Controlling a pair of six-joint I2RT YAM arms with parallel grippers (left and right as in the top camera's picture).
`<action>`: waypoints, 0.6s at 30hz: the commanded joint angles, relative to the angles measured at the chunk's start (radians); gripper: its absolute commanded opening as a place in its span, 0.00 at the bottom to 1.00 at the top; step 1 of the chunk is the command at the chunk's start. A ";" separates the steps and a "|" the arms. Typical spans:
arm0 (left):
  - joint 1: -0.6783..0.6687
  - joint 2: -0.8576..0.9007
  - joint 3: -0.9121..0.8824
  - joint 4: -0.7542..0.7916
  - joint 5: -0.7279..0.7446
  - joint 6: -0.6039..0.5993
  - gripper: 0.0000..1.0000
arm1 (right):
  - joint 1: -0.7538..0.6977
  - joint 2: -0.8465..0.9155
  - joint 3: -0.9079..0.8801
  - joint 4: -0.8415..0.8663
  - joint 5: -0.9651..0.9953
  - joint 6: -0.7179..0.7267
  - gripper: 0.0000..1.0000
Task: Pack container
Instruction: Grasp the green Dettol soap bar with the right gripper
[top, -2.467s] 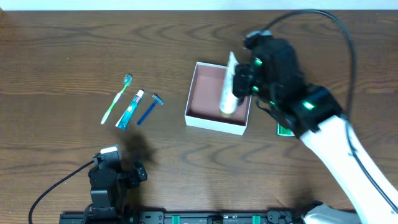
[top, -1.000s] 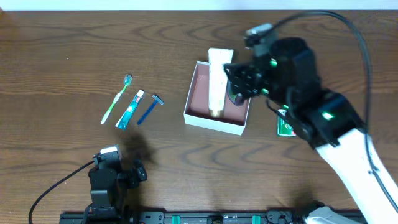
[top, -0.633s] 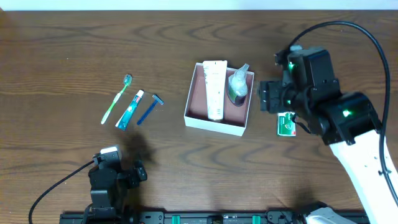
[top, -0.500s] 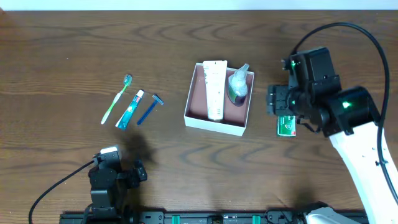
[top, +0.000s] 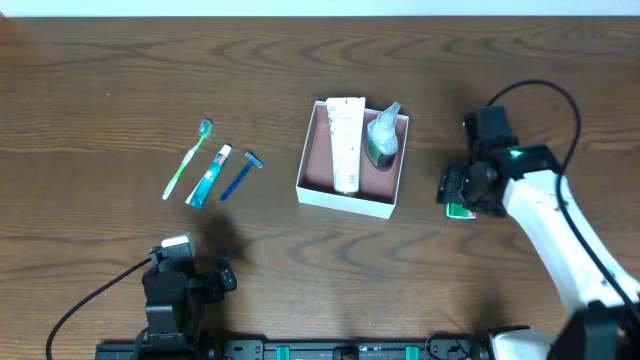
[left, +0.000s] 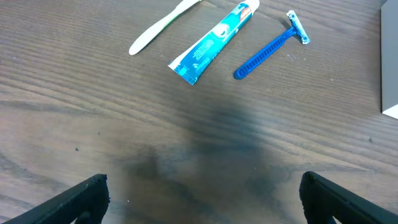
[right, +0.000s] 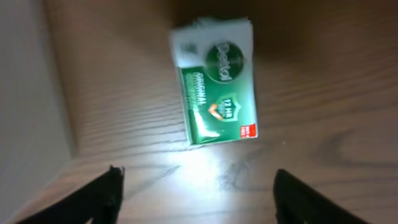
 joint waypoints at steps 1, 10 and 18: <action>-0.003 -0.006 -0.015 -0.012 0.000 0.013 0.98 | -0.029 0.078 -0.040 0.054 0.012 0.022 0.96; -0.003 -0.006 -0.015 -0.012 0.000 0.013 0.98 | -0.093 0.283 -0.042 0.196 0.007 -0.008 0.92; -0.003 -0.006 -0.015 -0.012 0.000 0.013 0.98 | -0.094 0.304 -0.040 0.219 0.007 -0.034 0.73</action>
